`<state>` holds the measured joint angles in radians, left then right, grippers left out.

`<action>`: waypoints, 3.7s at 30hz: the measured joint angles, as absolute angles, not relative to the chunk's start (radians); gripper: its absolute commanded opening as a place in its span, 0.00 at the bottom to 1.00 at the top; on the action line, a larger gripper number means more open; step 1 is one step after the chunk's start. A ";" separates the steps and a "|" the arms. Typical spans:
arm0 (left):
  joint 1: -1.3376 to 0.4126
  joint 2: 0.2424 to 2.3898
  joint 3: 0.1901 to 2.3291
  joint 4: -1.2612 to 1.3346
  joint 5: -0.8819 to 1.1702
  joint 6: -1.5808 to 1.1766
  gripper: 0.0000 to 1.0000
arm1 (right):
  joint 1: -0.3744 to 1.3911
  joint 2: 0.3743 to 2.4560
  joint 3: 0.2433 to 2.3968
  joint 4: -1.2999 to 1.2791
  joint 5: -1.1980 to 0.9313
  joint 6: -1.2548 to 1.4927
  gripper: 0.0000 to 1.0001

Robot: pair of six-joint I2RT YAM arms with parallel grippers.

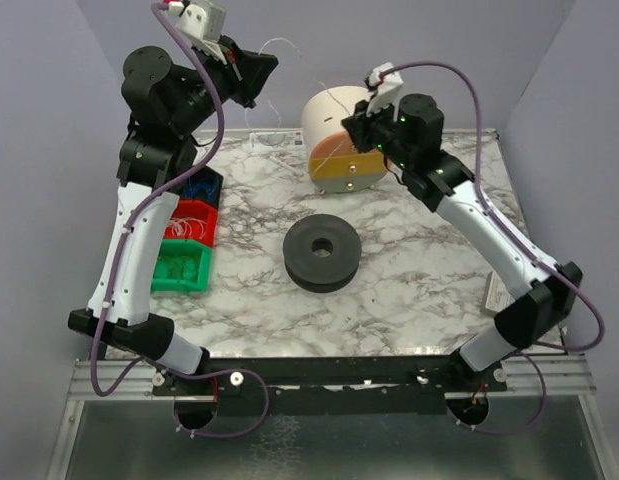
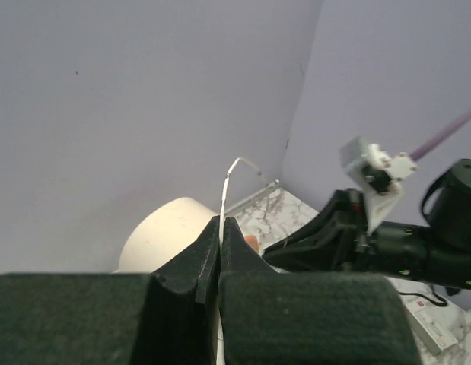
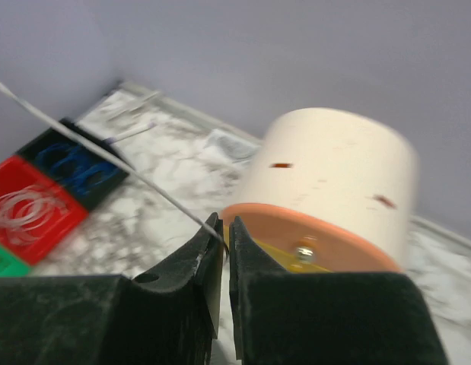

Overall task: Wrap the cables
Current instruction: Pick up the cable at the center of the board, then adjust the cable at the center of the board.

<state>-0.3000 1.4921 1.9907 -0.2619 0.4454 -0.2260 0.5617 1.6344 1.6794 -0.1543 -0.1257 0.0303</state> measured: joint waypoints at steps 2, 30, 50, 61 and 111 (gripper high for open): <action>-0.297 1.489 2.023 -0.272 0.435 -0.220 0.00 | 0.561 1.506 1.602 -0.130 0.060 -0.066 0.12; -0.257 1.409 1.958 -0.309 0.219 -0.005 0.00 | -0.087 1.306 1.671 0.100 0.285 -0.547 0.74; -0.257 1.459 1.919 -0.289 0.251 -0.041 0.00 | 0.147 1.169 0.843 -0.585 -0.752 -1.306 1.00; -0.257 1.459 1.814 -0.270 0.260 -0.066 0.00 | 0.341 1.318 0.734 -0.390 -0.598 -1.551 0.94; -0.321 1.425 1.706 -0.241 0.403 -0.039 0.00 | -0.183 1.566 1.004 -0.309 0.030 -1.444 0.69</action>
